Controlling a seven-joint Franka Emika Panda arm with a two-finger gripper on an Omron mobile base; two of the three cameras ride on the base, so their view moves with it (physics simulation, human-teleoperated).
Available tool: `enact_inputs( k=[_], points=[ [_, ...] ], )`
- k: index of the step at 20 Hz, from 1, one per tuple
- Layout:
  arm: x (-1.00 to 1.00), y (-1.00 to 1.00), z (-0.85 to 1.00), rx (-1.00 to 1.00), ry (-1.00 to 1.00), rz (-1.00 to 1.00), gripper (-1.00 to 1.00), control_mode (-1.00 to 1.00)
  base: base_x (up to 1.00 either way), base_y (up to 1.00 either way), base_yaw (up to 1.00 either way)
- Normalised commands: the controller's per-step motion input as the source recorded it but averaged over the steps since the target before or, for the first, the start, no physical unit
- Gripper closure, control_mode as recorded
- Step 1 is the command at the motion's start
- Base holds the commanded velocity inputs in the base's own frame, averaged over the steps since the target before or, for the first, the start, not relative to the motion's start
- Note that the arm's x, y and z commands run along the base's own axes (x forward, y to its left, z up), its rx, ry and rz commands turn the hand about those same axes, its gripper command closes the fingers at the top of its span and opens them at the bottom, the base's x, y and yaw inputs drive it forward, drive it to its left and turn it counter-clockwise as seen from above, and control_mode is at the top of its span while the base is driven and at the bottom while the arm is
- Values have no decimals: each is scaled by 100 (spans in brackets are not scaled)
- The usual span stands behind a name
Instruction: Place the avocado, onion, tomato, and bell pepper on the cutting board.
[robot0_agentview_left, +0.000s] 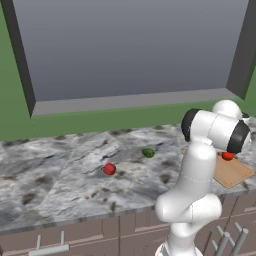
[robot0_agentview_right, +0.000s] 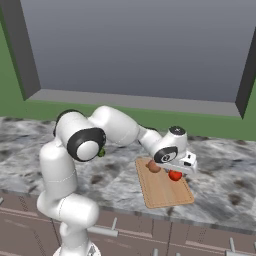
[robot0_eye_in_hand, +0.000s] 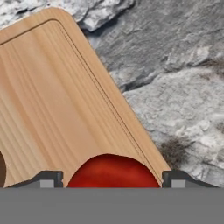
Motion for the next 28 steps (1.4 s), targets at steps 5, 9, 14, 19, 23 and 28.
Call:
enact_inputs(
  k=[5, 9, 14, 19, 23, 28],
  points=[
    [0, 35, -2, 0, 1, 0, -100, -100, 0, 0, 0],
    [-3, 26, 7, 0, -1, 0, -100, -100, 0, 0, 0],
    [-4, 0, 34, 0, -5, 0, -100, -100, 0, 0, 0],
    [-20, 1, 66, 0, -11, 0, -100, -100, 0, 0, 0],
    [-37, 41, 71, 0, 6, 0, -100, -100, 0, 0, 0],
    [-48, 75, 63, 0, 4, 0, -100, -100, 0, 0, 0]
  ],
)
